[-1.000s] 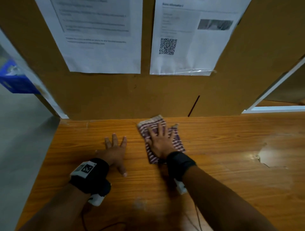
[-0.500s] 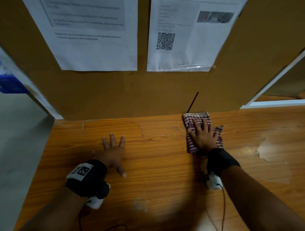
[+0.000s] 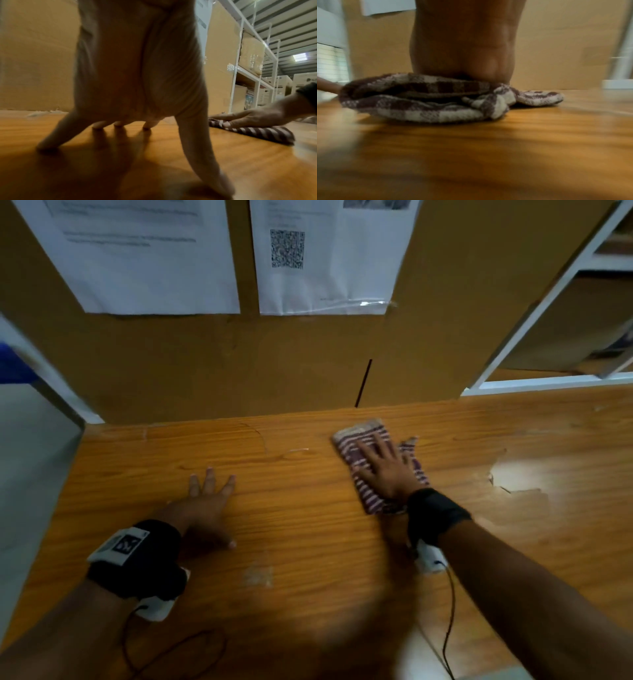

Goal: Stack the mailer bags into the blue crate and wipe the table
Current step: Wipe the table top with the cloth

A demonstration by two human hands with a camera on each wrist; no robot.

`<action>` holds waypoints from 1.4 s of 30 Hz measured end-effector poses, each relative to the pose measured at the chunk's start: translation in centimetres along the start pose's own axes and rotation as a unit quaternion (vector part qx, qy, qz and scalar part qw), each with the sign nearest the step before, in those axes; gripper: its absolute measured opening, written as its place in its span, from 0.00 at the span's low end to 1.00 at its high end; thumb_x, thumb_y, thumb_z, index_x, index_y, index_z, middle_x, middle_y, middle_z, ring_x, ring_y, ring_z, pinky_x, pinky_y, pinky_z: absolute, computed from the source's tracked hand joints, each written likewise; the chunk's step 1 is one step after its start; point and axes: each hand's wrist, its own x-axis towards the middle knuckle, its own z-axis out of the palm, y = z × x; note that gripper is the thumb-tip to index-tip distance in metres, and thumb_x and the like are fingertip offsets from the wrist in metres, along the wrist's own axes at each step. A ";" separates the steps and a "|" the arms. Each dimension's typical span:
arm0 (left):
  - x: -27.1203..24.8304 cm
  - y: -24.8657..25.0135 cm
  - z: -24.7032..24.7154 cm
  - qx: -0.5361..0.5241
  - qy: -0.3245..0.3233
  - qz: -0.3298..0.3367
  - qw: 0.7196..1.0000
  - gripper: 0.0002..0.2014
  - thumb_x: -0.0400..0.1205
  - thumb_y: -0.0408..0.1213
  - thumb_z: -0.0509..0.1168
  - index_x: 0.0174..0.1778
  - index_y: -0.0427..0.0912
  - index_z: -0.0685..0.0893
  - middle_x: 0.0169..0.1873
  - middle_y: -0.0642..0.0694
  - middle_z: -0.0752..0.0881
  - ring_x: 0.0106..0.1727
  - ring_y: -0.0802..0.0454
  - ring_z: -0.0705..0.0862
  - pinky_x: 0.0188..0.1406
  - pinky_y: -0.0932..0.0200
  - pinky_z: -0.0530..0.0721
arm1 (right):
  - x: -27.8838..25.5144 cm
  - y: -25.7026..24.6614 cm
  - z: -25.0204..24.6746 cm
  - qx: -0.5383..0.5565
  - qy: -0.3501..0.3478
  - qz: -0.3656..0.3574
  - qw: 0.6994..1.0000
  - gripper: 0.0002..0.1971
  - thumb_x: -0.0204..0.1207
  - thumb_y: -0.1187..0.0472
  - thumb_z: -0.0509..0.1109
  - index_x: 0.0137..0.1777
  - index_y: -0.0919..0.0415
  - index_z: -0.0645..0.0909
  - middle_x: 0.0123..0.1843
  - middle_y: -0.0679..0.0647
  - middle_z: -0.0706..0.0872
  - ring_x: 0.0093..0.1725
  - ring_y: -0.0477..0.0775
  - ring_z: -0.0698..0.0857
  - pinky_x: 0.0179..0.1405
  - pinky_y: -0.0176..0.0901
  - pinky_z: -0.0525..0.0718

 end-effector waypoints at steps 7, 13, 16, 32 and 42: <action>-4.0 5.5 6.8 0.018 -0.001 -0.015 1.000 0.73 0.61 0.69 0.77 0.80 0.54 0.22 0.76 0.41 0.16 0.79 0.31 0.22 0.71 0.15 0.47 | -4.1 1.3 0.6 0.057 0.003 0.126 0.990 0.34 0.82 0.32 0.48 0.86 0.37 0.42 0.88 0.55 0.37 0.85 0.68 0.38 0.79 0.76 0.39; -6.5 7.5 11.5 0.012 0.034 -0.027 0.999 0.72 0.62 0.68 0.77 0.82 0.53 0.26 0.78 0.45 0.18 0.81 0.37 0.25 0.74 0.17 0.50 | -12.4 -7.5 4.9 -0.033 -0.048 -0.160 0.985 0.33 0.83 0.32 0.48 0.85 0.35 0.43 0.88 0.53 0.37 0.86 0.67 0.38 0.78 0.74 0.37; -8.0 7.8 13.7 0.002 0.049 -0.036 0.998 0.72 0.61 0.69 0.76 0.83 0.54 0.27 0.79 0.46 0.20 0.82 0.38 0.26 0.75 0.18 0.51 | -15.1 -5.2 5.4 -0.053 -0.048 -0.209 0.975 0.33 0.81 0.30 0.49 0.84 0.33 0.44 0.89 0.50 0.38 0.86 0.64 0.40 0.79 0.73 0.40; -10.8 10.8 18.9 -0.040 0.085 -0.063 0.994 0.70 0.62 0.72 0.74 0.83 0.55 0.28 0.81 0.41 0.23 0.83 0.34 0.29 0.79 0.24 0.48 | -25.9 -0.9 7.5 -0.003 -0.021 -0.054 0.998 0.34 0.83 0.33 0.45 0.86 0.38 0.40 0.88 0.55 0.34 0.85 0.69 0.35 0.78 0.76 0.36; -11.6 13.4 20.7 0.014 0.117 0.013 0.993 0.49 0.81 0.64 0.62 0.86 0.50 0.36 0.84 0.35 0.32 0.84 0.28 0.36 0.81 0.29 0.47 | -29.3 6.1 7.9 0.027 0.028 0.047 0.998 0.32 0.82 0.31 0.48 0.85 0.34 0.46 0.89 0.50 0.40 0.86 0.65 0.40 0.80 0.74 0.41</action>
